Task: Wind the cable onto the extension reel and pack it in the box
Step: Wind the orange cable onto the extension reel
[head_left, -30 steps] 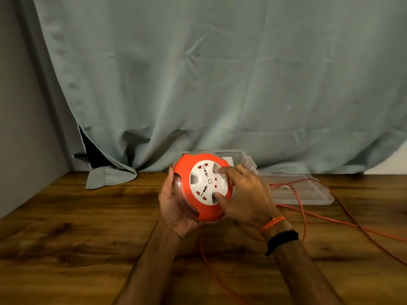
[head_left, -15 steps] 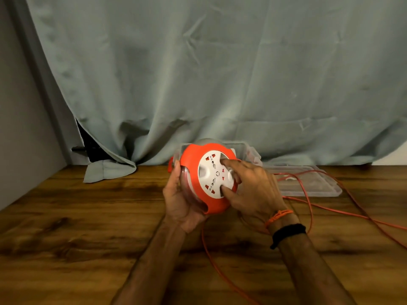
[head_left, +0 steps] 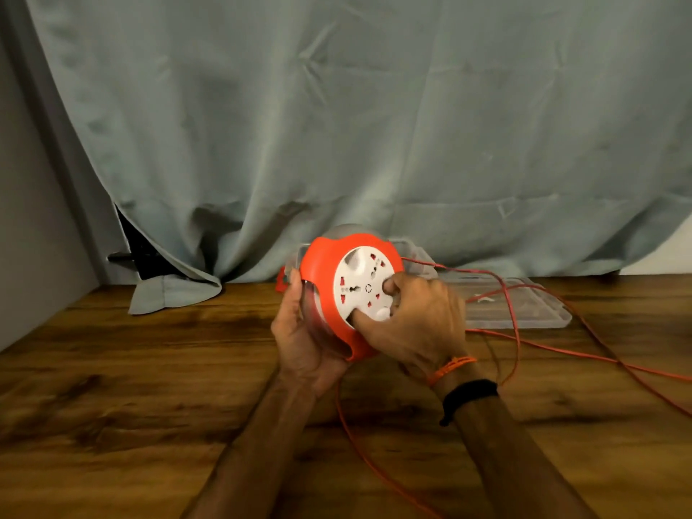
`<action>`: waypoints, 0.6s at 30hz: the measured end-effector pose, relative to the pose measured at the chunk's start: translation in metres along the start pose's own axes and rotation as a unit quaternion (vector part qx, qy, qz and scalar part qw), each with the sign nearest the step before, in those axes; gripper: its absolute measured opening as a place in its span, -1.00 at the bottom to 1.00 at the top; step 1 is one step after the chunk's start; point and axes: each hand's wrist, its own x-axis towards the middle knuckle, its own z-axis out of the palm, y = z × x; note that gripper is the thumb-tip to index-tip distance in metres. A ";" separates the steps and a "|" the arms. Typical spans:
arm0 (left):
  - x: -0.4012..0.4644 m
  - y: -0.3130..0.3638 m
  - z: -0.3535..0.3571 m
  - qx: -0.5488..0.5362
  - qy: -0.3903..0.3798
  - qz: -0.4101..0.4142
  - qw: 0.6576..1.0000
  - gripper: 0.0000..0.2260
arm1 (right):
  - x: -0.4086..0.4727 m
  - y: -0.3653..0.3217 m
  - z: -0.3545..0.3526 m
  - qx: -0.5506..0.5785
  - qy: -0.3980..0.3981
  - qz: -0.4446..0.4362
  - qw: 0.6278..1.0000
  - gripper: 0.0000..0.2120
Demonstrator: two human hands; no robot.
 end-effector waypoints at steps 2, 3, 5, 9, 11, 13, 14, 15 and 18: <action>0.001 -0.003 0.001 0.002 0.017 0.025 1.000 -0.18 | -0.004 -0.013 0.007 0.018 0.013 0.078 0.997 -0.42; 0.001 -0.004 0.001 0.004 0.029 0.039 0.999 -0.21 | -0.007 -0.020 0.009 0.039 0.016 0.115 0.992 -0.38; -0.001 -0.004 0.003 0.011 0.056 0.057 0.997 -0.35 | -0.009 -0.028 0.010 0.075 0.008 0.174 0.982 -0.31; -0.004 -0.001 0.005 0.041 0.074 0.041 0.996 -0.48 | -0.007 -0.024 0.008 0.118 -0.048 0.168 0.978 -0.34; -0.005 0.002 0.006 0.038 0.067 0.041 0.996 -0.45 | -0.004 -0.016 0.003 0.157 -0.068 0.145 0.974 -0.38; -0.004 0.003 0.006 0.029 0.055 0.038 0.997 -0.41 | -0.002 -0.007 -0.003 0.198 -0.062 0.110 0.972 -0.46; -0.004 0.003 0.006 0.027 0.053 0.036 0.998 -0.40 | 0.000 -0.002 -0.005 0.190 -0.041 0.072 0.978 -0.55; -0.004 0.003 0.006 0.028 0.049 0.033 0.998 -0.39 | 0.001 0.001 -0.007 0.160 -0.014 0.025 0.987 -0.67; -0.005 0.003 0.006 0.021 0.031 0.022 0.999 -0.38 | 0.004 0.007 -0.009 0.101 -0.012 -0.074 0.992 -0.72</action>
